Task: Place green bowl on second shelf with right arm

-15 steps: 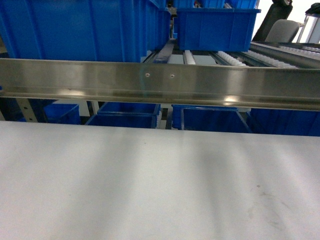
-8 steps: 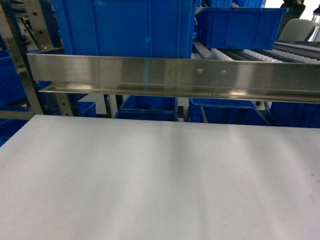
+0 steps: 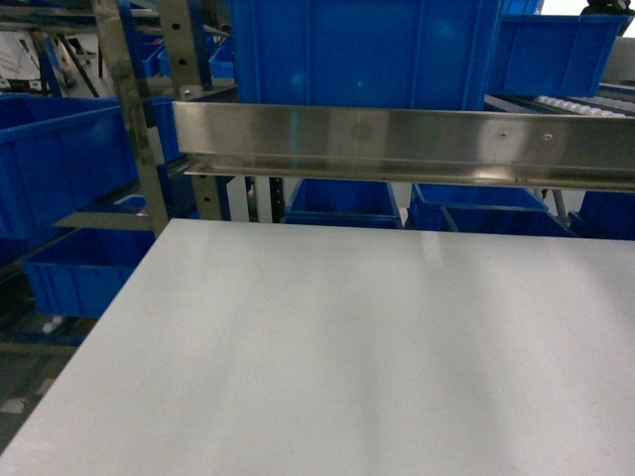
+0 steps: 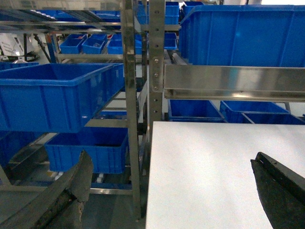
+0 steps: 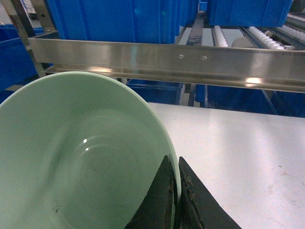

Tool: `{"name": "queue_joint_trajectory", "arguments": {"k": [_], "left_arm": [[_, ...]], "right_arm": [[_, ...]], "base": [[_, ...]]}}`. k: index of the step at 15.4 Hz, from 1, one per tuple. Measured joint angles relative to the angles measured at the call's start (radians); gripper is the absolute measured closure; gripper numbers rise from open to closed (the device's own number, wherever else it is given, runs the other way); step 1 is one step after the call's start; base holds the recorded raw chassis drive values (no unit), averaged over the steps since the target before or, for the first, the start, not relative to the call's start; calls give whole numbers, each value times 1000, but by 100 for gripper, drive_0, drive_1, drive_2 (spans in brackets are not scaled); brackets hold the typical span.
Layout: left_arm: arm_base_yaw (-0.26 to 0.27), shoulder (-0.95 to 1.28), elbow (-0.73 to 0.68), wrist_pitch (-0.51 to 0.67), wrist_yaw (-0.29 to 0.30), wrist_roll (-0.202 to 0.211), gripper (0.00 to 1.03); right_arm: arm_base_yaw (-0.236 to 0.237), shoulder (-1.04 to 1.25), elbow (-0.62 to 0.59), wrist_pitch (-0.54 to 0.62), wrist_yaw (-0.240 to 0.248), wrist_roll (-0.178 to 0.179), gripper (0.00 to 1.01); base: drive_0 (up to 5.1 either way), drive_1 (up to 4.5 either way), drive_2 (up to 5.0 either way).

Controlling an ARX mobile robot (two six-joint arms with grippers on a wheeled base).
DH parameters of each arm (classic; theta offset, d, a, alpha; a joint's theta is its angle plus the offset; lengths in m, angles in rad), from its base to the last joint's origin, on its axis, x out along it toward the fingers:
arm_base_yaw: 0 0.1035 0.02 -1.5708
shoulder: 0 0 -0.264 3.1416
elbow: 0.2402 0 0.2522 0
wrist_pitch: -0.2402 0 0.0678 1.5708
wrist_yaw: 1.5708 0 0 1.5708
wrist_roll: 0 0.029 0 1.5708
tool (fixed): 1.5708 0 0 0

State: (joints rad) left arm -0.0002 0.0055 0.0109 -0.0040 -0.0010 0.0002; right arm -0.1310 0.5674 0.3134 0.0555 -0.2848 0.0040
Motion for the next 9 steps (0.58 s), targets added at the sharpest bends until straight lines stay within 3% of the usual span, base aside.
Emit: {"name": "queue_joint_trajectory", "arguments": {"k": [9], "left_arm": [[0, 0, 0, -1, 0, 0, 5]], "right_arm": [[0, 2, 0, 0, 0, 0, 99]], "base": [[-501, 241, 241]]}}
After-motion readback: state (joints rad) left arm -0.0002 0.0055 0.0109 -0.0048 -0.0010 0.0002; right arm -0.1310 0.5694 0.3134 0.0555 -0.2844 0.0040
